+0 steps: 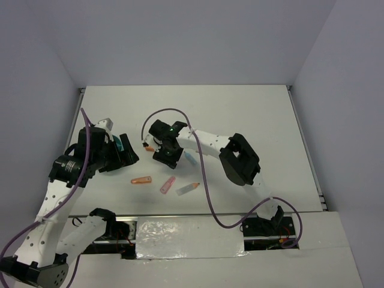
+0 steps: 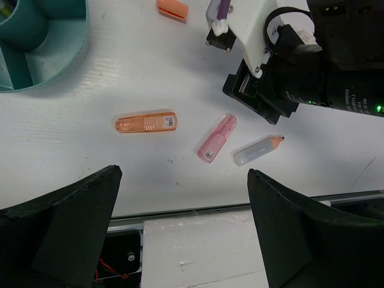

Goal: Sort the stationery into containers
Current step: Move the pen cap to the center of the board.

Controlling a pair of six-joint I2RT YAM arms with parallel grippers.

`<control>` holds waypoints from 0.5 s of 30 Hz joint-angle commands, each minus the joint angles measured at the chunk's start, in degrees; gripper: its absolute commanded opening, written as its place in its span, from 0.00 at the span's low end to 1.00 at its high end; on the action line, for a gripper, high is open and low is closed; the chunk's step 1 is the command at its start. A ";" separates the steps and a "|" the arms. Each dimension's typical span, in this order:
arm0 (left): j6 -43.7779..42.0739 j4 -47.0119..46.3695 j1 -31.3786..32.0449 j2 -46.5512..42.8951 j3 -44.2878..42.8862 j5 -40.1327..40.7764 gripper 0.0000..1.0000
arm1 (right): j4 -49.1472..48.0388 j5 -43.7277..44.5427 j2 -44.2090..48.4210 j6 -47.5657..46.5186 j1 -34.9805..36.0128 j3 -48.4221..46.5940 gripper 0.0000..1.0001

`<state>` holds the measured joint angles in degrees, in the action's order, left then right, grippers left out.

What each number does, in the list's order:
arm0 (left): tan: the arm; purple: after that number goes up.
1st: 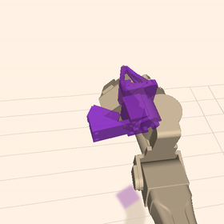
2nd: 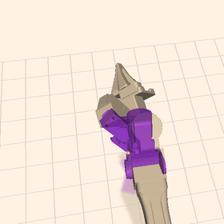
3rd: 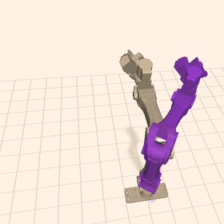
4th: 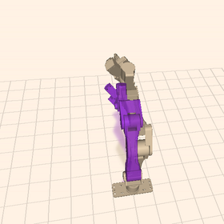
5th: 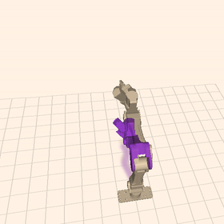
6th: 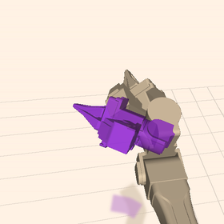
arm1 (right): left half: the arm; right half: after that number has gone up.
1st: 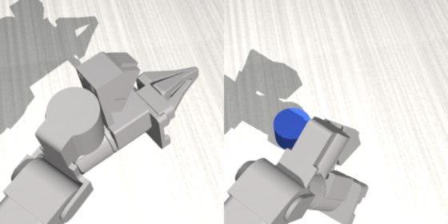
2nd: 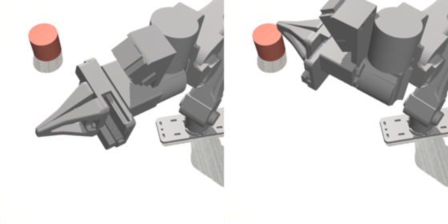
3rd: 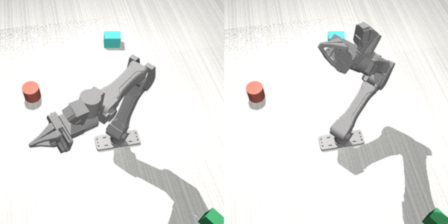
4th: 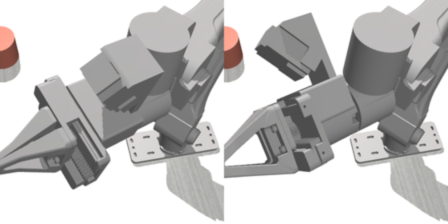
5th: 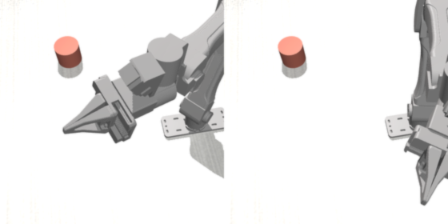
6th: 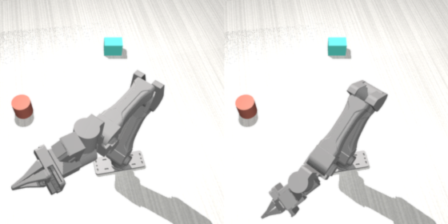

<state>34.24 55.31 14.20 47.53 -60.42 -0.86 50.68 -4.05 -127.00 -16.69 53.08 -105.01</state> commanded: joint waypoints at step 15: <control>-0.93 -0.90 0.31 0.46 -2.33 0.60 0.99 | -6.46 7.10 8.78 19.24 -1.57 -2.82 0.92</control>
<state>34.26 55.31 14.20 48.21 -60.42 -0.89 49.63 -1.43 -124.44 -11.49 52.60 -104.97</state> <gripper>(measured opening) 0.994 0.926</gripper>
